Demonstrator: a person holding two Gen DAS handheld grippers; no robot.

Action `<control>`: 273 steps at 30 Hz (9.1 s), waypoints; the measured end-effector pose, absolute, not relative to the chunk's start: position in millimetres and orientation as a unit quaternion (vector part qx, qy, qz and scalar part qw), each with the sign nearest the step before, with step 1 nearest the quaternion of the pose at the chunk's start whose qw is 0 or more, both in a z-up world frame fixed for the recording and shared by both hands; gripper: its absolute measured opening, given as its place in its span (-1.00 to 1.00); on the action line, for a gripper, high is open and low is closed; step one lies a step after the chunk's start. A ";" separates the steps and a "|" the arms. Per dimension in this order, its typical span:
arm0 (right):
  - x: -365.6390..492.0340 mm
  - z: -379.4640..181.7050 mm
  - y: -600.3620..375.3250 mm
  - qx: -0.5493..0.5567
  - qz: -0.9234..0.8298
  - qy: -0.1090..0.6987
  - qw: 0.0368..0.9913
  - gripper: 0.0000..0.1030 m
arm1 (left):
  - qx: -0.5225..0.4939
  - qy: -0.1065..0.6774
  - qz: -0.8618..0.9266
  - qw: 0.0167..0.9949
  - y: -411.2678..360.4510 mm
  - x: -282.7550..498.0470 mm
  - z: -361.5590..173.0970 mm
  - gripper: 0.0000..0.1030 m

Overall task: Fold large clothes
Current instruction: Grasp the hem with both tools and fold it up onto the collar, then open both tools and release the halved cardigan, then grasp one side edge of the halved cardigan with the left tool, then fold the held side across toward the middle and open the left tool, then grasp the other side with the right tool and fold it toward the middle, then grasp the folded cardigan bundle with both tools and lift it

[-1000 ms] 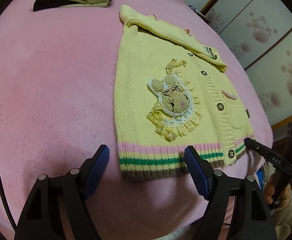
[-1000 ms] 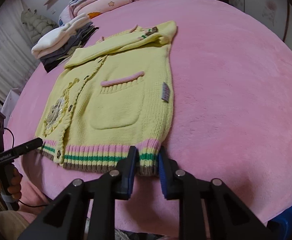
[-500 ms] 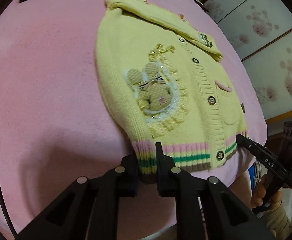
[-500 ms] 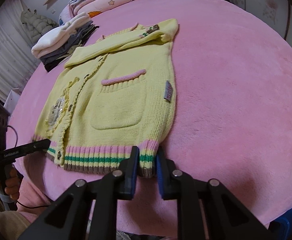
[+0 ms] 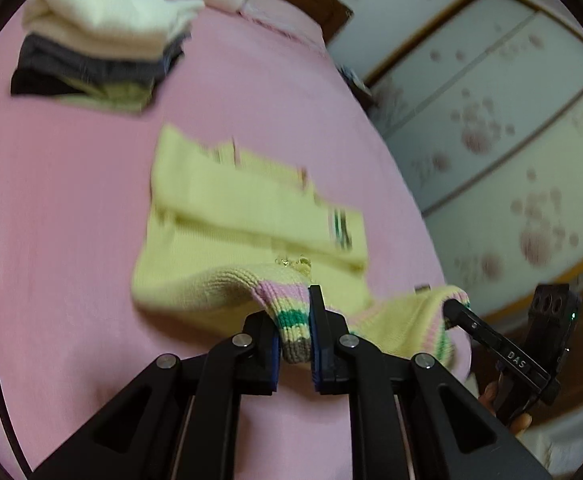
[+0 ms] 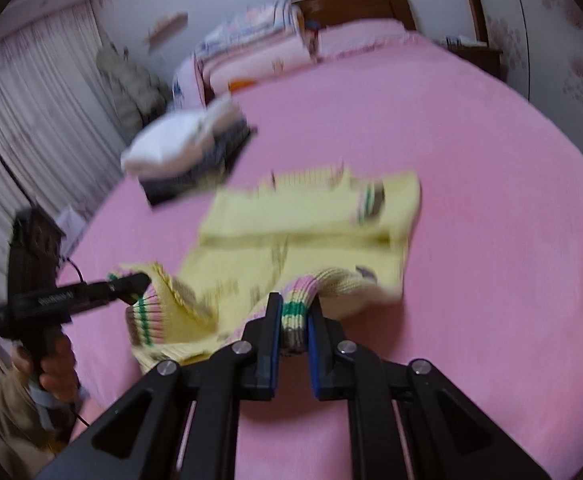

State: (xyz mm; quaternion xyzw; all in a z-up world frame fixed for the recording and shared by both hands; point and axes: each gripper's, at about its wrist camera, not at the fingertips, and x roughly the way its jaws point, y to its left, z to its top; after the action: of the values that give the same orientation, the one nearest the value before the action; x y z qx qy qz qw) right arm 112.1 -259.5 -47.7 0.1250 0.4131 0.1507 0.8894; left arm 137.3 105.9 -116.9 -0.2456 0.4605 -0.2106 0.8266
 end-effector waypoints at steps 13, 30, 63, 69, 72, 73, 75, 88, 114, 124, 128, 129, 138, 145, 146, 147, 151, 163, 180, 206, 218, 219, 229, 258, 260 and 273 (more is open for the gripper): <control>283.1 -129.2 -288.4 0.219 0.096 0.488 0.840 -0.71 | -0.274 0.505 -0.116 0.810 112.3 281.0 -191.1 -0.76; 282.9 -133.2 -303.6 0.174 0.079 0.463 0.866 -0.14 | -0.264 0.478 -0.119 0.829 145.4 281.5 -181.0 0.26; 308.7 -149.8 -265.3 -0.003 -0.055 0.481 0.875 -0.68 | -0.060 0.510 -0.029 0.857 93.3 288.7 -189.2 0.01; 274.9 -93.9 -249.9 0.005 -0.026 0.438 0.899 -0.53 | -0.066 0.480 -0.010 0.875 95.1 250.1 -133.4 0.44; 256.6 -69.0 -238.1 0.016 -0.005 0.422 0.906 -0.32 | -0.062 0.476 0.002 0.877 92.2 233.3 -111.2 0.48; 248.2 -60.0 -233.3 0.021 0.005 0.414 0.910 -0.31 | -0.056 0.473 0.012 0.879 89.3 224.2 -102.5 0.48; 238.5 -48.7 -225.5 0.023 0.016 0.408 0.912 -0.31 | -0.048 0.471 0.019 0.880 91.2 208.5 -88.1 0.49; 179.2 -40.1 -175.2 0.018 0.048 0.363 0.931 -0.31 | -0.064 0.467 0.039 0.881 94.4 140.1 -82.2 0.55; 193.4 -113.3 -159.5 0.024 0.065 0.413 0.908 -0.31 | -0.235 0.497 -0.023 0.835 97.2 161.0 -203.4 0.56; 214.0 -126.0 -152.7 0.017 0.072 0.426 0.902 -0.64 | -0.276 0.446 -0.047 0.850 105.2 195.2 -194.9 -0.42; 223.0 -133.9 -145.9 0.023 0.083 0.435 0.896 -0.79 | -0.263 0.430 -0.058 0.862 99.9 196.4 -181.4 -0.53; 225.3 -136.5 -143.6 0.025 0.085 0.437 0.895 -0.81 | -0.249 0.424 -0.058 0.869 95.9 195.0 -176.3 -0.54; 237.1 -178.0 -144.9 0.041 0.097 0.478 0.872 -0.85 | -0.168 0.379 -0.108 0.903 48.0 183.8 -131.0 -0.58; 237.1 -175.6 -176.6 0.134 0.123 0.487 0.855 -0.85 | -0.116 0.378 -0.162 0.904 -9.5 193.6 -106.7 -0.58; 234.6 -172.2 -183.9 0.144 0.120 0.486 0.853 -0.85 | -0.107 0.377 -0.167 0.905 -17.3 195.1 -104.1 -0.58; 230.6 -167.8 -191.5 0.148 0.115 0.483 0.855 -0.85 | -0.098 0.375 -0.174 0.905 -28.7 197.0 -101.1 -0.58; 204.1 -149.0 -234.0 0.148 0.078 0.466 0.869 -0.85 | -0.070 0.382 -0.193 0.901 -68.7 202.2 -106.4 -0.58; 157.7 -140.4 -328.0 0.176 -0.007 0.458 0.871 -0.84 | 0.077 0.431 -0.200 0.876 -174.9 194.8 -158.1 -0.29; 160.1 -92.1 -307.3 0.150 0.010 0.424 0.893 -0.31 | -0.099 0.452 -0.179 0.868 -48.6 181.0 -104.2 0.37; 203.0 -98.4 -264.9 0.100 0.062 0.442 0.889 -0.73 | -0.026 0.482 -0.095 0.870 -32.6 197.1 -117.3 0.37; 177.3 -156.1 -295.7 0.163 0.032 0.480 0.862 -0.72 | -0.004 0.517 -0.097 0.850 -44.2 197.8 -155.9 0.37; 177.5 -154.2 -294.7 0.161 0.033 0.480 0.862 -0.70 | -0.005 0.518 -0.097 0.850 -43.7 198.2 -158.2 0.37; 187.8 -104.6 -291.2 0.126 0.040 0.464 0.876 -0.01 | -0.026 0.503 -0.121 0.855 -32.5 207.6 -130.8 0.37; 277.6 -172.0 -317.0 0.231 0.126 0.548 0.794 0.40 | -0.125 0.567 -0.207 0.787 -57.5 269.9 -185.1 0.59; 279.4 -180.4 -322.1 0.256 0.138 0.549 0.784 0.41 | -0.138 0.573 -0.208 0.780 -55.6 270.8 -192.5 0.65; 280.4 -183.5 -315.6 0.256 0.167 0.544 0.781 0.07 | -0.163 0.561 -0.211 0.784 -49.7 254.9 -209.0 0.52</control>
State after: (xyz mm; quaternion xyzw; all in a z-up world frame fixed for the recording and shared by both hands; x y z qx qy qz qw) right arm 280.4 -315.6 -183.5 0.2558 0.5444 0.1671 0.7812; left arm 254.9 -49.7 -209.0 -0.1633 0.5605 -0.2109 0.7840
